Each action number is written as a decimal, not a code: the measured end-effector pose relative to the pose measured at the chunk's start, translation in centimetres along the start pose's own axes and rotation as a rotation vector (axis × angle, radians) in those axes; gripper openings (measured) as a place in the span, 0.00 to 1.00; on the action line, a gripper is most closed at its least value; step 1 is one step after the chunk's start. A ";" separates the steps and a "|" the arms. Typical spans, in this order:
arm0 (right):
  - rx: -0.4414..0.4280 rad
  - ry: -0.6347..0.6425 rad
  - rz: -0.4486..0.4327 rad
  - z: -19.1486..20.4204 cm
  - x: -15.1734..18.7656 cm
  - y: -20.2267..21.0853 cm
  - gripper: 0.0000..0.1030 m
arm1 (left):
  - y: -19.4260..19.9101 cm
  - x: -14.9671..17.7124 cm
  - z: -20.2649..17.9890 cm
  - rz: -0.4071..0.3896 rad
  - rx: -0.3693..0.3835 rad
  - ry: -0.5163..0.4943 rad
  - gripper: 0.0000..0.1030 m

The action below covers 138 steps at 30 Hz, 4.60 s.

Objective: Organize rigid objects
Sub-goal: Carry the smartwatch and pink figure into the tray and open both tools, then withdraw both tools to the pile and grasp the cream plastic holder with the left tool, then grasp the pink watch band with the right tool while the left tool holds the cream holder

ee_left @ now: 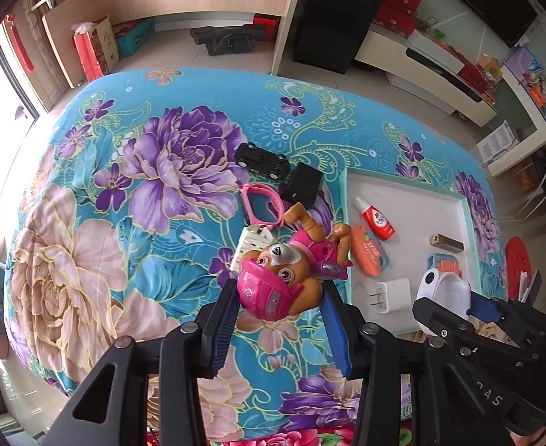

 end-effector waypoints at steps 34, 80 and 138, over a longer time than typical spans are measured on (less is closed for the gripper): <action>0.041 -0.203 0.169 -17.6 2.9 -9.1 0.49 | -14.4 1.5 -14.3 0.178 0.067 -0.167 0.46; 0.070 -0.118 -0.003 -9.9 2.4 -0.7 0.97 | -3.3 0.1 -0.5 -0.020 -0.070 0.028 1.00; 0.048 0.032 0.098 4.9 -8.3 -12.3 0.97 | -11.0 -3.4 12.4 0.130 -0.015 0.084 0.36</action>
Point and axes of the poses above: each gripper's, at about its wrist camera, not at the fingertips, and y roughly against the way its jaws point, z to its left, x to its underside, the point moved 8 cm from there along -y, roughly the way its jaws point, and after that the axes turned 2 degrees about z, right-handed, at the moved point
